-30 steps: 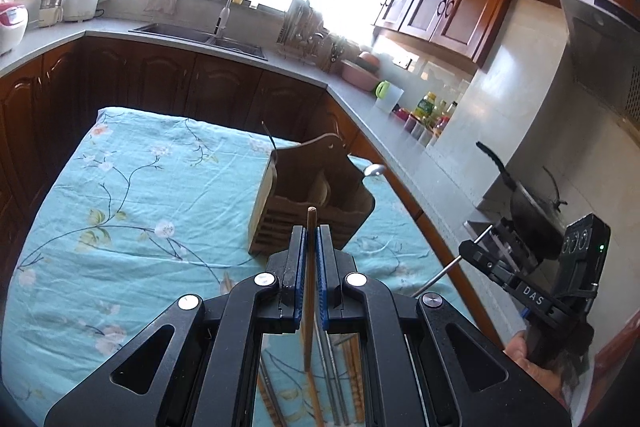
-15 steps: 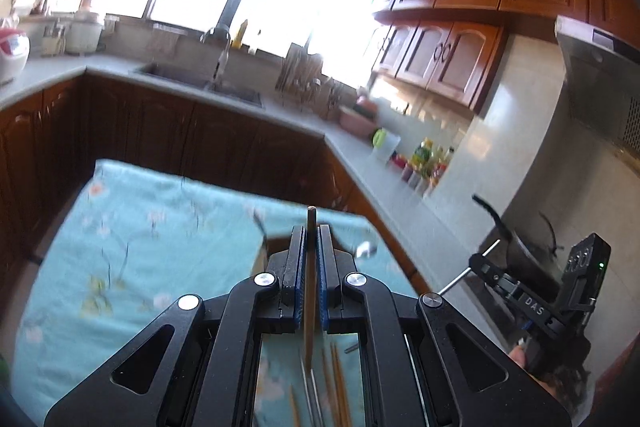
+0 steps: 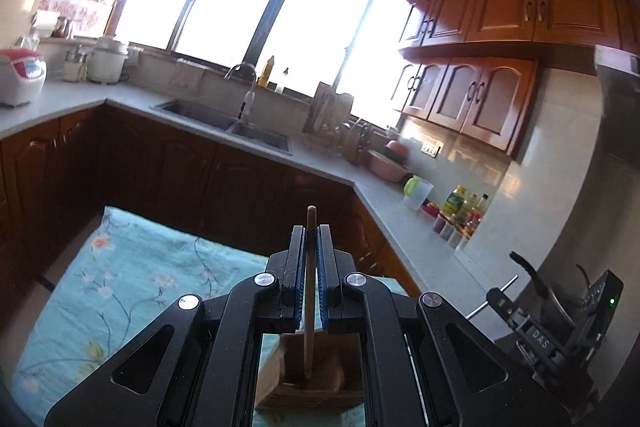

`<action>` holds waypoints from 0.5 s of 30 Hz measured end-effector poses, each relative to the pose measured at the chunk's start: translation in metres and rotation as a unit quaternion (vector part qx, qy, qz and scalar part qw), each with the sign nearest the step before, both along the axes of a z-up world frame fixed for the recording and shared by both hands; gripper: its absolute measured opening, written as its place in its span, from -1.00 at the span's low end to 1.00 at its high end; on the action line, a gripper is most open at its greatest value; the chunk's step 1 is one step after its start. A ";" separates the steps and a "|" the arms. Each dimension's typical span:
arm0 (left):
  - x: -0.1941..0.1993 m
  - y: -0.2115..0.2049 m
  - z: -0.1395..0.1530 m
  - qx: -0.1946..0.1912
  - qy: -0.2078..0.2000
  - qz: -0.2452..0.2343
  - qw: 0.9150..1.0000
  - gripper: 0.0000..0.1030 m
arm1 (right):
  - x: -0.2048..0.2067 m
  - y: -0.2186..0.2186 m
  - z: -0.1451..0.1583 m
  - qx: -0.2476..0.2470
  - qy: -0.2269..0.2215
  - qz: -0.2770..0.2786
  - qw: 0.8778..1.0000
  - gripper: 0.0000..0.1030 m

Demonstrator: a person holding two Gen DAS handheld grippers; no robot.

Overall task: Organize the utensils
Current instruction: 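Lower the chopsticks into the holder and open both grippers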

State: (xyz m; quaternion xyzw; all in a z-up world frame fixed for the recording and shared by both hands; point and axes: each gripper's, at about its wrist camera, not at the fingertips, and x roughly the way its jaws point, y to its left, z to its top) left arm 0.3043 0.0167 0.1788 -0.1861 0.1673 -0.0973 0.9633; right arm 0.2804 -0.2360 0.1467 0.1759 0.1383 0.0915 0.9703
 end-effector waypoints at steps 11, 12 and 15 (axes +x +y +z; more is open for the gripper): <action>0.023 -0.003 -0.081 -0.017 0.058 0.002 0.998 -0.91 | 0.027 0.005 -0.075 0.014 0.064 0.004 0.998 -0.91; 0.022 -0.005 -0.083 -0.017 0.055 -0.004 0.998 -0.91 | 0.028 0.006 -0.078 0.015 0.069 0.006 0.997 -0.91; 0.023 -0.015 -0.084 0.009 0.059 -0.011 0.998 -0.91 | 0.031 0.012 -0.082 0.009 0.081 0.014 0.997 -0.91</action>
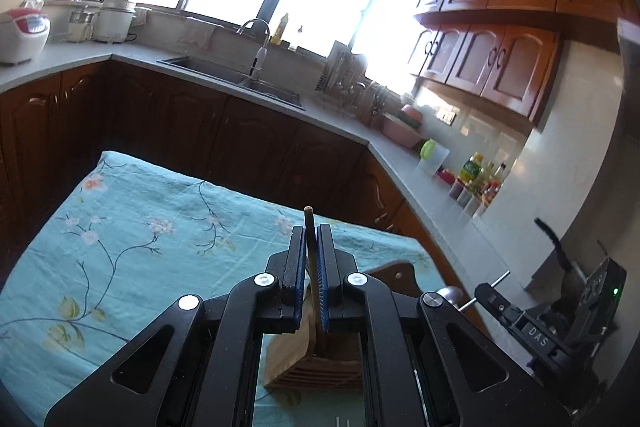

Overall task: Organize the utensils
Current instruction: 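Lower the chopsticks into the holder and open both grippers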

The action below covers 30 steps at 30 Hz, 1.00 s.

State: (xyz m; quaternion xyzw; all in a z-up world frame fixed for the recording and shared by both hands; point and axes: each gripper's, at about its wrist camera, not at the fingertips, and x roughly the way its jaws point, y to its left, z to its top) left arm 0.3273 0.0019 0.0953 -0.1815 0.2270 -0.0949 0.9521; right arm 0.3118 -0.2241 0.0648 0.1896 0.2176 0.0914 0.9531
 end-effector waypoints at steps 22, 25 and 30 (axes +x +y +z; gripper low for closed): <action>-0.015 0.000 0.006 0.004 0.021 -0.016 1.000 0.01 | -0.012 -0.008 0.004 0.026 -0.002 0.007 1.000 0.17; -0.029 0.004 0.007 0.006 0.017 -0.012 1.000 0.21 | -0.025 -0.015 0.010 0.037 -0.017 0.003 0.999 0.60; -0.055 0.009 0.002 0.018 0.016 -0.006 1.000 0.45 | -0.053 -0.021 0.016 0.037 -0.041 -0.008 0.998 0.86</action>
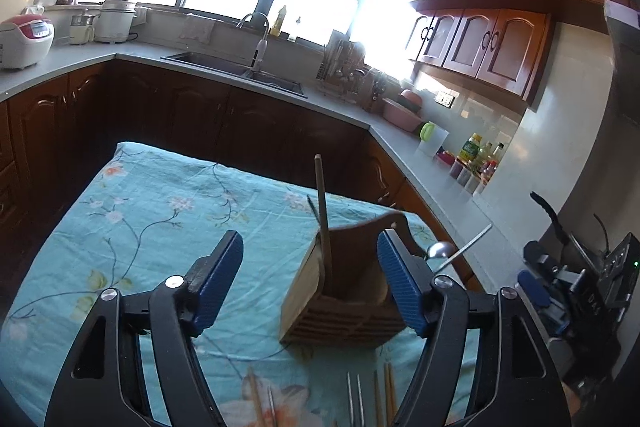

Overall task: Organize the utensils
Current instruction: 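Lower the chopsticks into the holder and open both grippers, then move both open grippers back to the remaining chopsticks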

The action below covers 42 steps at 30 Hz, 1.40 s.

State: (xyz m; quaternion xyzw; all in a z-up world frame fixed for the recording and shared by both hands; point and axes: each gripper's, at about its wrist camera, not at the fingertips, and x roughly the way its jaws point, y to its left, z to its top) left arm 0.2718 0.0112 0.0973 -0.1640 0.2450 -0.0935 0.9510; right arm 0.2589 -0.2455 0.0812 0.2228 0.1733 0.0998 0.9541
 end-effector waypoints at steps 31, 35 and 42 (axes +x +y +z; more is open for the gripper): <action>-0.112 0.015 -0.108 0.036 0.120 0.014 0.992 0.52 | -0.109 0.010 -0.100 -0.061 0.104 -0.005 0.993 0.86; -0.108 0.013 -0.109 0.042 0.123 0.013 0.991 0.52 | -0.107 0.015 -0.100 -0.064 0.106 0.001 0.992 0.86; -0.091 0.014 -0.113 0.047 0.141 0.015 0.989 0.52 | -0.097 0.021 -0.103 -0.068 0.114 0.009 0.991 0.83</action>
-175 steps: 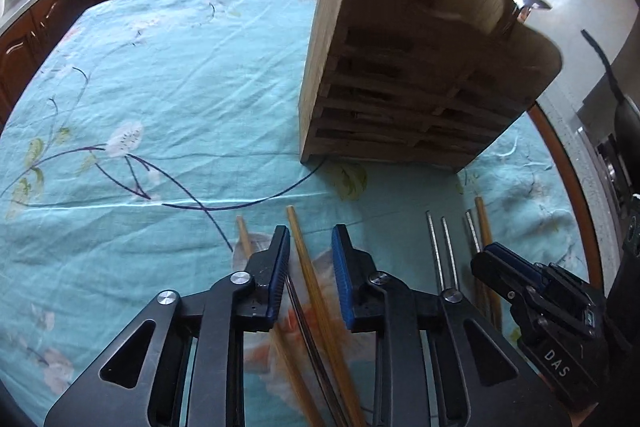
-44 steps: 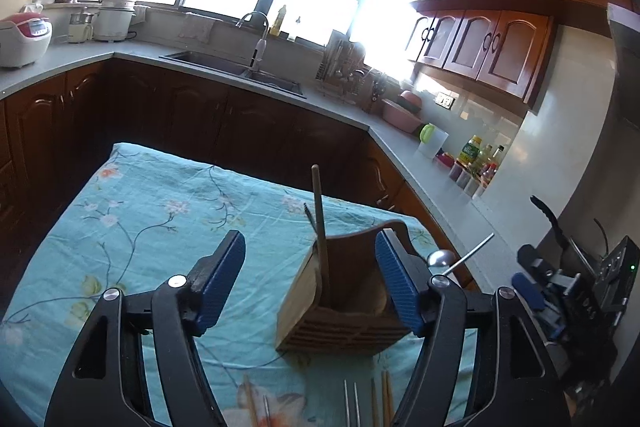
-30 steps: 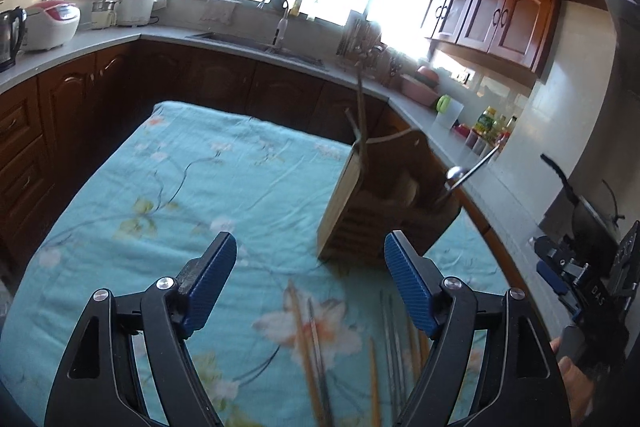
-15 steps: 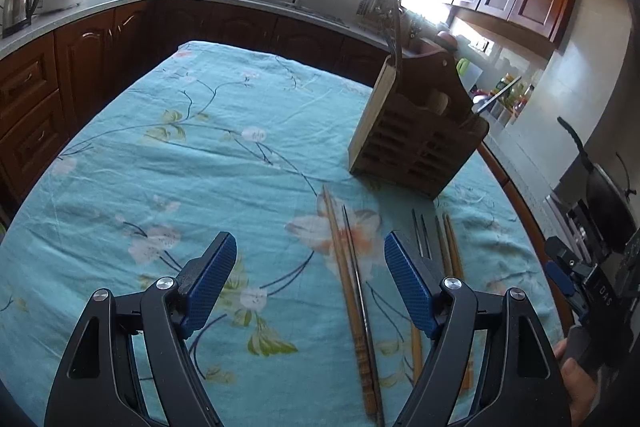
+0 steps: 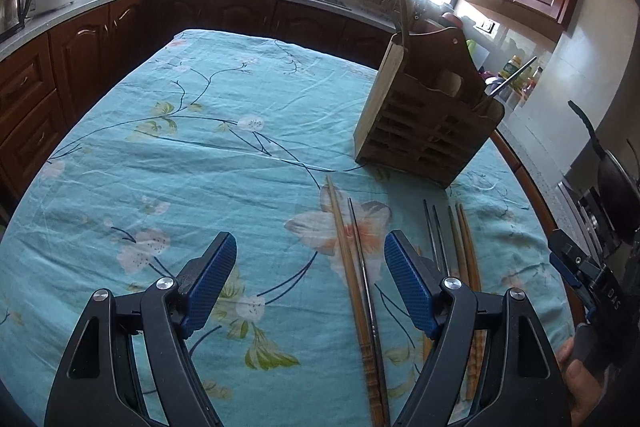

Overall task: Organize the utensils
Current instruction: 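Move both open grippers back to the remaining chopsticks, then grasp a wooden chopstick with the left gripper while the right gripper grasps another chopstick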

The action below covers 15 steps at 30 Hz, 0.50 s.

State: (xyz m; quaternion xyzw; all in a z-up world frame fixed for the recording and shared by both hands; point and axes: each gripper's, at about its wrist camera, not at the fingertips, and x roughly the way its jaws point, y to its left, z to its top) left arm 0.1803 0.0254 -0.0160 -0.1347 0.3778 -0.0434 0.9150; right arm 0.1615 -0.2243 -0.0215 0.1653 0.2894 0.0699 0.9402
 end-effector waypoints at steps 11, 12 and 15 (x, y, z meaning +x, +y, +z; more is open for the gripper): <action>0.043 -0.009 -0.013 0.009 0.048 -0.031 0.998 -0.03 | 0.037 0.025 -0.006 -0.012 0.033 0.038 0.999 0.01; 0.046 -0.010 -0.014 0.010 0.051 -0.033 0.998 -0.04 | 0.042 0.028 -0.009 -0.013 0.041 0.044 0.998 -0.04; 0.057 -0.014 -0.019 0.008 0.060 -0.041 0.997 -0.15 | 0.055 0.036 -0.017 -0.020 0.060 0.052 0.997 -0.25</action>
